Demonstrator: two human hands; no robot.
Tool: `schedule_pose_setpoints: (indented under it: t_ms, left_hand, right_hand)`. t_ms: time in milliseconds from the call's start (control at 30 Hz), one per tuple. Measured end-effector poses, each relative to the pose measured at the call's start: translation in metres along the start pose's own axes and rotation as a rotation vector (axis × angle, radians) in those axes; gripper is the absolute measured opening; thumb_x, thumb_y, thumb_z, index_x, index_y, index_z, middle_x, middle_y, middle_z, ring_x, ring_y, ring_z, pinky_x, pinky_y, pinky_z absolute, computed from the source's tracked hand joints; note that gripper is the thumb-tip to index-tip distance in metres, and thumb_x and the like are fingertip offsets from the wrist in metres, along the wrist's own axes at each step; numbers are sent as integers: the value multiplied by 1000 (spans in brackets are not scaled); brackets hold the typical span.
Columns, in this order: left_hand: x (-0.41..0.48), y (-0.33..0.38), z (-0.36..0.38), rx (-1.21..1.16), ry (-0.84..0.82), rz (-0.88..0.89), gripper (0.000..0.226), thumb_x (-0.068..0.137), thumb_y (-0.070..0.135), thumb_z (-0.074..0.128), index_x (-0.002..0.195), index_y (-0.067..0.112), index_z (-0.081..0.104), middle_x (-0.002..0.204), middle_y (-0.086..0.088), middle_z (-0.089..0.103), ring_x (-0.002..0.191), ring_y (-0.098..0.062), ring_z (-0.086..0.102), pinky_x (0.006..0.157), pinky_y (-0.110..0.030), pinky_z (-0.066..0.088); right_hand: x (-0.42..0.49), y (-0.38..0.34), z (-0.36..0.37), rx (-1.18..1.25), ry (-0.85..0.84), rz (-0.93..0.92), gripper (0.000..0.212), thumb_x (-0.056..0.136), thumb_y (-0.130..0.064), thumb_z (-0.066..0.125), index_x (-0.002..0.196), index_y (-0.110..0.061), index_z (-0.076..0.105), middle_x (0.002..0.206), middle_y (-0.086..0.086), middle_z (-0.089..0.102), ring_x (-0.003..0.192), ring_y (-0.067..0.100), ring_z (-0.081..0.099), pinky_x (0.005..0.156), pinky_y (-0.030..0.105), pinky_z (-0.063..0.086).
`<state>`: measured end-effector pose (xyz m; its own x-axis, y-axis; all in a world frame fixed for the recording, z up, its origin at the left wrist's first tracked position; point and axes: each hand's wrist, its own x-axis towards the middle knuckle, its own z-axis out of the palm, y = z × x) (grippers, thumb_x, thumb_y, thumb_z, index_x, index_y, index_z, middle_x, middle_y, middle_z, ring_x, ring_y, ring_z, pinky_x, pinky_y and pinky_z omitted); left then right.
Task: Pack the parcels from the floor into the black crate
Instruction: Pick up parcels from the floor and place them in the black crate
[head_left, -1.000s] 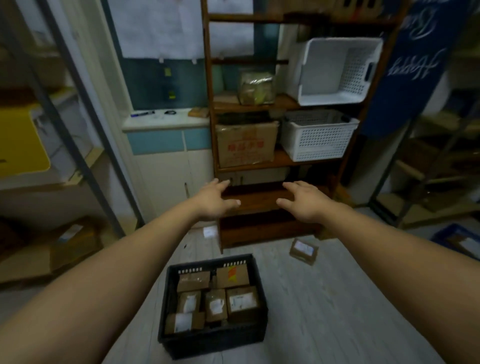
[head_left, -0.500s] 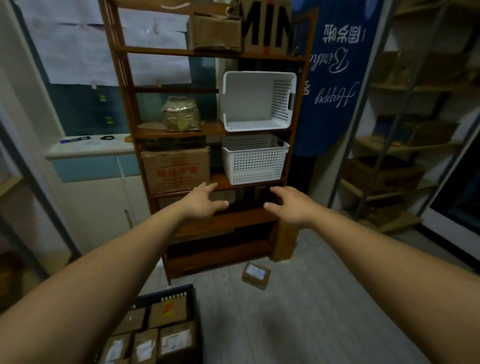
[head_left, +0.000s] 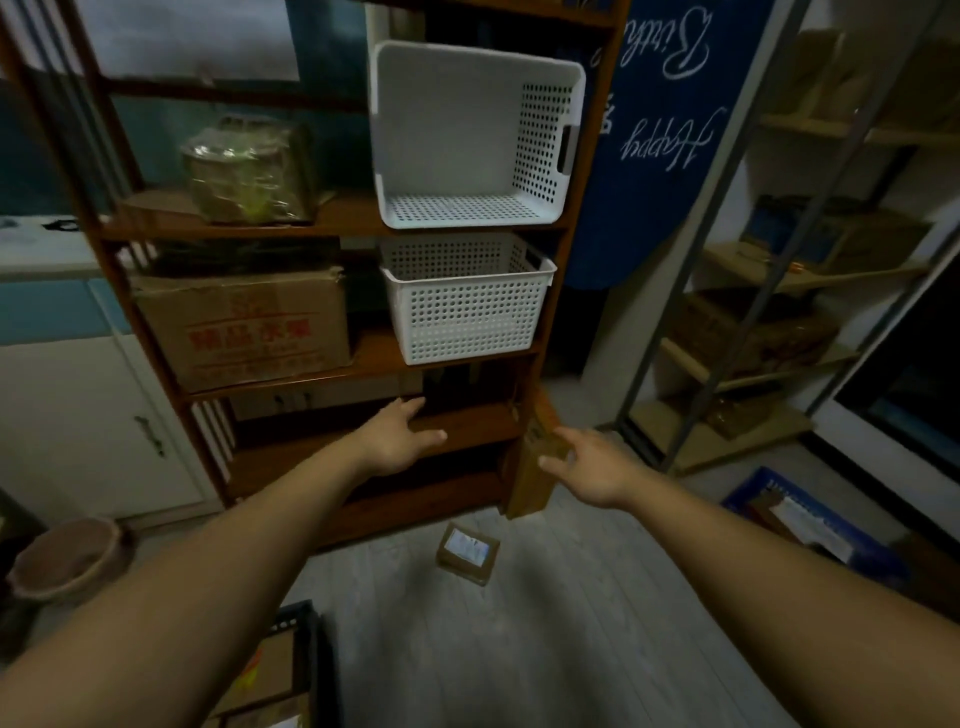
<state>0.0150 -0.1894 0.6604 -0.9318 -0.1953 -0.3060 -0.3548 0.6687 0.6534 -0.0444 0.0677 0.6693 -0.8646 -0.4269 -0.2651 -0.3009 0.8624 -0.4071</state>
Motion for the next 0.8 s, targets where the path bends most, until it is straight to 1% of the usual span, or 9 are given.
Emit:
schedule_pose_setpoints:
  t_ms: [200, 333, 433, 533, 567, 633, 667, 733, 800]
  left_hand:
    - [79, 6, 10, -26, -75, -74, 75, 85, 52, 55, 146, 28, 19, 157, -4, 10, 141, -25, 18, 112, -37, 19]
    - [110, 12, 18, -39, -88, -109, 75, 85, 48, 57, 147, 25, 21, 156, -6, 13, 140, -26, 22, 112, -34, 21]
    - [132, 14, 24, -77, -81, -166, 75, 86, 46, 58, 147, 23, 21, 153, -9, 22, 135, -27, 31, 111, -36, 28]
    - [150, 14, 34, -161, -41, -245, 75, 87, 44, 58, 147, 22, 20, 149, -10, 29, 129, -27, 39, 104, -34, 37]
    - [156, 14, 38, -190, -17, -271, 74, 87, 43, 58, 147, 21, 20, 148, -10, 31, 128, -27, 41, 100, -32, 38]
    - [167, 16, 48, -260, 38, -319, 71, 87, 41, 58, 146, 21, 22, 144, -7, 37, 118, -21, 48, 88, -24, 39]
    - [173, 17, 55, -316, 65, -346, 69, 88, 39, 58, 145, 22, 23, 138, -4, 42, 107, -14, 52, 81, -20, 40]
    - [187, 18, 71, -420, 102, -400, 63, 89, 35, 58, 143, 23, 28, 118, 5, 49, 83, -2, 51, 64, -14, 39]
    - [204, 13, 92, -448, 113, -446, 60, 89, 36, 57, 142, 25, 30, 110, 11, 53, 82, -2, 52, 66, -14, 40]
  right_hand:
    - [70, 37, -10, 15, -59, 66, 63, 91, -54, 46, 146, -28, 32, 152, 4, 32, 137, 24, 32, 111, 38, 31]
    - [114, 57, -16, 16, -113, 66, 62, 91, -53, 47, 145, -25, 34, 153, 3, 32, 137, 24, 33, 111, 40, 32]
    - [150, 72, -17, 31, -157, 21, 59, 92, -50, 48, 144, -23, 37, 149, 5, 38, 131, 25, 41, 106, 36, 37]
    - [191, 85, -19, -4, -193, -14, 59, 92, -47, 51, 143, -22, 36, 146, 7, 39, 128, 25, 44, 98, 32, 38]
    - [205, 90, -20, -3, -219, -46, 51, 92, -46, 51, 138, -25, 42, 142, 8, 42, 126, 25, 45, 99, 33, 39]
    - [235, 103, -21, 62, -289, -124, 14, 92, -41, 53, 106, -37, 50, 122, 12, 52, 115, 28, 52, 99, 40, 44]
    - [251, 110, -21, 78, -317, -158, 8, 93, -38, 54, 96, -38, 46, 114, 13, 54, 110, 30, 55, 96, 44, 46]
    - [281, 128, -16, 79, -371, -197, 13, 93, -37, 53, 104, -30, 51, 107, 14, 57, 100, 30, 59, 92, 45, 48]
    - [310, 148, -4, 92, -403, -195, 36, 93, -39, 52, 118, -14, 55, 119, 16, 56, 99, 25, 60, 89, 42, 50]
